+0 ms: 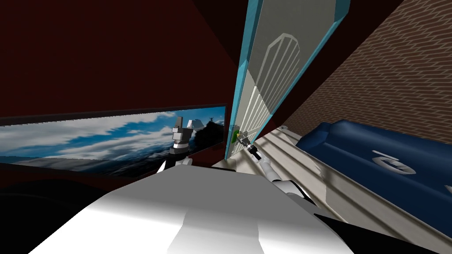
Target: Pull the door open
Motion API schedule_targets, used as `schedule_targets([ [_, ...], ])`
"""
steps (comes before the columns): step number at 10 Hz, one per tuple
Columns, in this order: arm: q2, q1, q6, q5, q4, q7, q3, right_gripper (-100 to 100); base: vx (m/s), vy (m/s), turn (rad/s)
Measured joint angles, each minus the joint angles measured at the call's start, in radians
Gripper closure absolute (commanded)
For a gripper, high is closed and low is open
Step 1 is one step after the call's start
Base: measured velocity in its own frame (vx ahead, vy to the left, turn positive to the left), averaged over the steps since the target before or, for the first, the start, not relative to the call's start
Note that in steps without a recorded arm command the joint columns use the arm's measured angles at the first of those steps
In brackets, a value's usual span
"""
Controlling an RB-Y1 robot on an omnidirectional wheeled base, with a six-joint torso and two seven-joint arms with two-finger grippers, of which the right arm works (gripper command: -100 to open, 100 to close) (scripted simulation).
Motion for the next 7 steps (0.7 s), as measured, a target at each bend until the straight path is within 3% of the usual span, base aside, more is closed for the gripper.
schedule_targets([
  [2, -0.002, -0.008, -0.015, -0.011, 0.033, 0.015, -0.016, -100, 0.043, 0.025, 0.039],
  [3, -0.002, -0.009, -0.017, -0.012, 0.036, 0.017, -0.016, 100, -0.048, -0.04, -0.018],
  [7, -0.002, -0.008, -0.015, -0.011, 0.033, 0.015, -0.016, 100, -0.006, -0.005, -0.001],
])
